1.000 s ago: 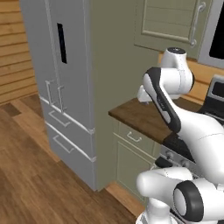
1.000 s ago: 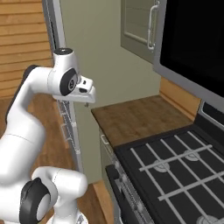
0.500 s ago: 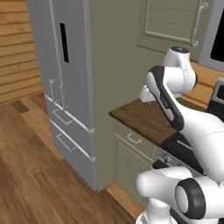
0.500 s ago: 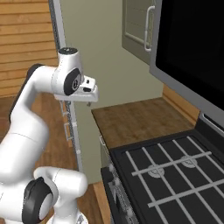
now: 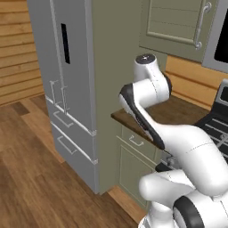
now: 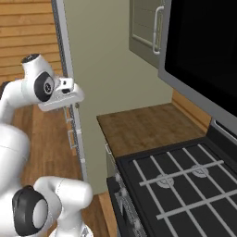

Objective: Take a straw from the drawer in front and place it inside the glass cup on the dining counter.

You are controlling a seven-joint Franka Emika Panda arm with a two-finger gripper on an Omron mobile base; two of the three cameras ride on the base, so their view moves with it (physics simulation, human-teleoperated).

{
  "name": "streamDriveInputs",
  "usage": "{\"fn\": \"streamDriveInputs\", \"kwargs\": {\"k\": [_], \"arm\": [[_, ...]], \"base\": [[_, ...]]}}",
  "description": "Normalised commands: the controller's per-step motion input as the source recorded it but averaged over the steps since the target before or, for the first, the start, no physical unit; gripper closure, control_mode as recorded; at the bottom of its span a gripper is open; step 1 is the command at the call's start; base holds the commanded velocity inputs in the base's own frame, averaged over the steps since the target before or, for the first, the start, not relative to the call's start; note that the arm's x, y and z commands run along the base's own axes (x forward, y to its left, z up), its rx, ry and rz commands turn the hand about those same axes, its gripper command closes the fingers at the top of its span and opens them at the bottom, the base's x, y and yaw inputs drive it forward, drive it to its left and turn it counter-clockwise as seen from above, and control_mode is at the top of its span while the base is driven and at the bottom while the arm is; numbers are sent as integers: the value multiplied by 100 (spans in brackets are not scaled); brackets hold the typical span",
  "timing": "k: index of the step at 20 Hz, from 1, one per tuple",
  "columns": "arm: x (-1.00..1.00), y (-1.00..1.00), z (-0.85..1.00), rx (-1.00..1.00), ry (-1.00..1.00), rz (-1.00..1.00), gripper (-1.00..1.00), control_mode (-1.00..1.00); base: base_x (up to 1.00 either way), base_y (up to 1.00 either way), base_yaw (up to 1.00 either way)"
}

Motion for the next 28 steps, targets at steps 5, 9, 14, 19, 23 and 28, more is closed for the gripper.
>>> {"fn": "streamDriveInputs", "kwargs": {"k": [5,9,14,19,23,28], "arm": [[3,74,-55,-39,-2,0,-100,-100],[10,55,-71,-36,-2,0,-100,-100],[17,35,-76,-36,-3,0,-100,-100],[31,1,-67,-31,-4,-4,-100,-100],[29,0,-62,-24,0,-5,-100,-100],[19,-11,-55,-16,-1,-10,-100,-100]], "base": [[0,0,0],[0,0,0],[0,0,0],[0,0,0],[0,0,0],[0,0,0]]}}
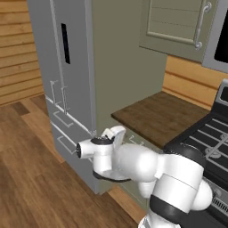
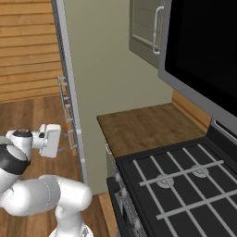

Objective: Take a straw from the drawer in front and place it inside the glass cup on the dining counter.

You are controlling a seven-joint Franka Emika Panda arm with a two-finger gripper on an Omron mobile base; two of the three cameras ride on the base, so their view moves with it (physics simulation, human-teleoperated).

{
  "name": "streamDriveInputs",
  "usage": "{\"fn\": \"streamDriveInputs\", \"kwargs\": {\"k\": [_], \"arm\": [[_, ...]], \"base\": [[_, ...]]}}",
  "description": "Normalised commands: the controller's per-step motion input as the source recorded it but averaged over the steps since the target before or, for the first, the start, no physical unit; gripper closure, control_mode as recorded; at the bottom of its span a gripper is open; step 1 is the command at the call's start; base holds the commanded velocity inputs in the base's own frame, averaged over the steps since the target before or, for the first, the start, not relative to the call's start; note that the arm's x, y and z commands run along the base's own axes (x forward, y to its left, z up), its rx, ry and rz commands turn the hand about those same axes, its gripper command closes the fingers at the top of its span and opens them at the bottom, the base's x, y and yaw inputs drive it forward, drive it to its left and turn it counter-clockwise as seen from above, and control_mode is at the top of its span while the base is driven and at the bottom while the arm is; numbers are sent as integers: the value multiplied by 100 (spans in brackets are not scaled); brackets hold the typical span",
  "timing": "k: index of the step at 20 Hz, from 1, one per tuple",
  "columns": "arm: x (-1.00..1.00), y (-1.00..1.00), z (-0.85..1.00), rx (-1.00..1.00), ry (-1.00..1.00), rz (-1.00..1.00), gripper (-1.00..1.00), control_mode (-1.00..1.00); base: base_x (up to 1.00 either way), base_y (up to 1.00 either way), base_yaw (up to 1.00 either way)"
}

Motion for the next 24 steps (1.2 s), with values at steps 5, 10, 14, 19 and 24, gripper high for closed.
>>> {"fn": "streamDriveInputs", "kwargs": {"k": [5,10,14,19,24], "arm": [[25,-45,-47,-10,-4,-13,-100,-100],[22,-45,-46,-4,-7,-11,-100,-100],[19,-21,-34,-4,-16,-6,-100,-100],[14,-22,-29,-5,-25,-1,-100,-100],[19,-32,-22,-2,-21,0,-100,-100]], "base": [[0,0,0],[0,0,0],[0,0,0],[0,0,0],[0,0,0]]}}
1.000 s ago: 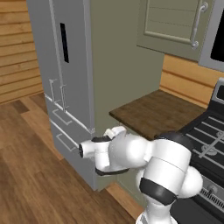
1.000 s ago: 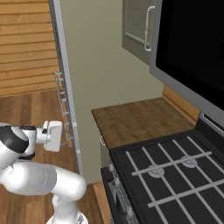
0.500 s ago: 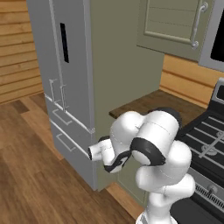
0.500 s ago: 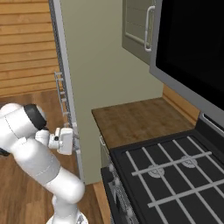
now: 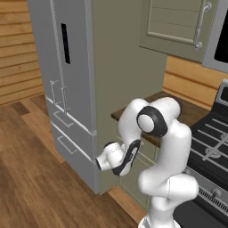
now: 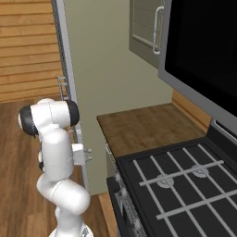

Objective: Take a straw from the drawer in front and place it inside the glass cup on the dining counter.

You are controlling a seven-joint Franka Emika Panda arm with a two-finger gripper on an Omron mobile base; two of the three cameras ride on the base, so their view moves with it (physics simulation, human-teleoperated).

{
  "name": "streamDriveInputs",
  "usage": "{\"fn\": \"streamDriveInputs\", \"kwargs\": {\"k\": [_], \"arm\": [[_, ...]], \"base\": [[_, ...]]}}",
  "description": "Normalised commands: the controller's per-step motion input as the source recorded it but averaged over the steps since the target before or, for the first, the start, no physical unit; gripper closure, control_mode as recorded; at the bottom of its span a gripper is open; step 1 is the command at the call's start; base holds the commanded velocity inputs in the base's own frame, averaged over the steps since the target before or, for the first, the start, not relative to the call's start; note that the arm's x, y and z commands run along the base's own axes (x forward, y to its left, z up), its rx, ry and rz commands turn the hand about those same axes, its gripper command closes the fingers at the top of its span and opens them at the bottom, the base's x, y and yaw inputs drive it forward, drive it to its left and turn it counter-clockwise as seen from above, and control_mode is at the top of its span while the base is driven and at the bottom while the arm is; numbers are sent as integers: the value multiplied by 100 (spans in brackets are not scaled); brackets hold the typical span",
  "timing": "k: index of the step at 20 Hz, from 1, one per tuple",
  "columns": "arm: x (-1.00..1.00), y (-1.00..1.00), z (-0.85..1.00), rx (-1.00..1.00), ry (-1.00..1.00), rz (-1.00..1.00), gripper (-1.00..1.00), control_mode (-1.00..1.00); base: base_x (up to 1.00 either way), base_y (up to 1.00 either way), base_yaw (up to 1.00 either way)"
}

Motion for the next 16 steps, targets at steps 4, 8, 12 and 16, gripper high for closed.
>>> {"fn": "streamDriveInputs", "kwargs": {"k": [4,8,12,16], "arm": [[44,-25,-2,0,-4,0,-100,-100],[55,-5,0,0,0,0,-100,-100],[54,-3,-14,0,1,0,-100,-100],[53,-16,-28,0,6,0,-100,-100]], "base": [[0,0,0],[0,0,0],[0,0,0],[0,0,0]]}}
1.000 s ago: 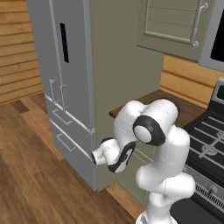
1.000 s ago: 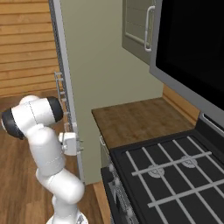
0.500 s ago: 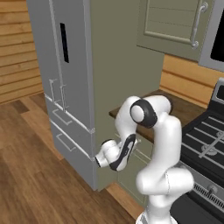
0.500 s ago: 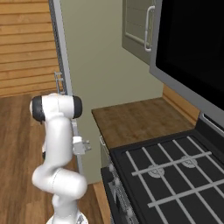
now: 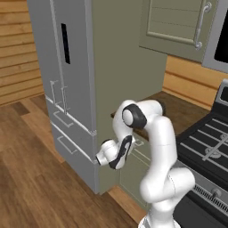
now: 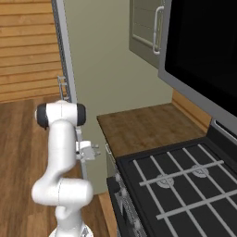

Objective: Take a straw from the drawer in front and place it inside the glass cup on the dining counter.

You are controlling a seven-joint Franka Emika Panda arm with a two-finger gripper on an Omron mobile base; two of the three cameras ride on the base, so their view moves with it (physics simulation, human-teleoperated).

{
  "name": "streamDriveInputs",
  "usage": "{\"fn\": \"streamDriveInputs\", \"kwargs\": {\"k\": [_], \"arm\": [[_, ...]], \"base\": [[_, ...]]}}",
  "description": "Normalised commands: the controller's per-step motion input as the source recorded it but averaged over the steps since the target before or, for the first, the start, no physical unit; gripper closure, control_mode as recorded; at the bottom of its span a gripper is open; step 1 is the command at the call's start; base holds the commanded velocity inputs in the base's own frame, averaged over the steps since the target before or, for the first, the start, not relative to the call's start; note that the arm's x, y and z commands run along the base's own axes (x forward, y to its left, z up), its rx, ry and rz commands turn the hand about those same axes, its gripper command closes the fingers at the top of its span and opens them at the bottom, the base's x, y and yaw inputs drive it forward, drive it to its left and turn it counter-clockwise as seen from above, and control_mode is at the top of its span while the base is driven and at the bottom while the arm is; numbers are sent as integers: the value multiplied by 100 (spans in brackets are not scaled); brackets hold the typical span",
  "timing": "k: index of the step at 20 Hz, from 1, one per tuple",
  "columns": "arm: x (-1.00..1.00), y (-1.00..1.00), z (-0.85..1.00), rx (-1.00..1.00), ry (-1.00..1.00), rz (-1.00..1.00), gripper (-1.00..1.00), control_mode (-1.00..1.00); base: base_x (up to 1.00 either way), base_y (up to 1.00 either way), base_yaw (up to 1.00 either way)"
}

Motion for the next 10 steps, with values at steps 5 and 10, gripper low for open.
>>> {"fn": "streamDriveInputs", "kwargs": {"k": [5,10], "arm": [[45,-28,-31,0,8,0,-100,-100],[35,-22,-33,0,5,0,-100,-100]], "base": [[0,0,0],[0,0,0]]}}
